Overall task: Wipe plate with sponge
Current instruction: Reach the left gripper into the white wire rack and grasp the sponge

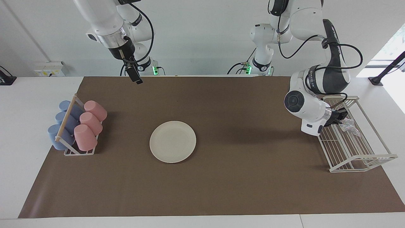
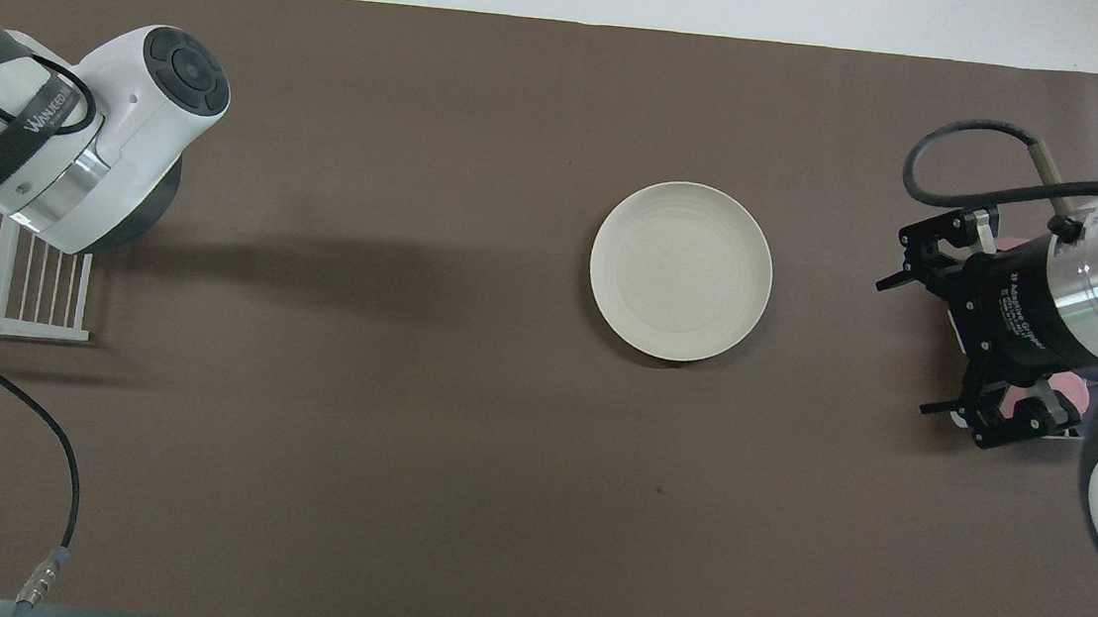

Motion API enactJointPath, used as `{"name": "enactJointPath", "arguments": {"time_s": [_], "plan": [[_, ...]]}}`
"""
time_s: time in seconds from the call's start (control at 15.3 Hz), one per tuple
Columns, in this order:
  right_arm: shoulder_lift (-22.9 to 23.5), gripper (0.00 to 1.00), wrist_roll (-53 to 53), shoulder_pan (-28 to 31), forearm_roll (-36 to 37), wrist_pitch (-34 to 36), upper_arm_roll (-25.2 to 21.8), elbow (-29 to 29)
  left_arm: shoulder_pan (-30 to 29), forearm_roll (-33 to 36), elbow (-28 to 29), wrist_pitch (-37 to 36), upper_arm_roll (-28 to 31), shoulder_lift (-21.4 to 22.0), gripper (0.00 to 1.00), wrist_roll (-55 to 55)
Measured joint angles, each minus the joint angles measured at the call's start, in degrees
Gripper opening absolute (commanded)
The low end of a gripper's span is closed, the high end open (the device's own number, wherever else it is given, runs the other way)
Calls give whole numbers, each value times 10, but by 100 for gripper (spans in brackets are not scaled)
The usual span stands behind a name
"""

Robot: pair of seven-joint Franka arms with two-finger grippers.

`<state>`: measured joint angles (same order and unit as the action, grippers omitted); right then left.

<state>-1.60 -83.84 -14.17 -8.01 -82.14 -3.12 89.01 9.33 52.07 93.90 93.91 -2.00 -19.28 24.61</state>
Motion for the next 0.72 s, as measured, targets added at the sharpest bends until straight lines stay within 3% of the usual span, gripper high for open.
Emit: {"name": "enactJointPath", "arguments": {"time_s": [0.2,0.46,0.72], "plan": [[-3,100,0,0,0,0,0,9,0,-119,-61,-43,2,29,0,-57],[-7,100,0,-8,0,-29,1,14,-3,-332,-151,-118,8,50,0,-73],[-8,100,-26,-32,0,-40,4,15,-56,-569,-171,-127,12,59,0,-69]]}}
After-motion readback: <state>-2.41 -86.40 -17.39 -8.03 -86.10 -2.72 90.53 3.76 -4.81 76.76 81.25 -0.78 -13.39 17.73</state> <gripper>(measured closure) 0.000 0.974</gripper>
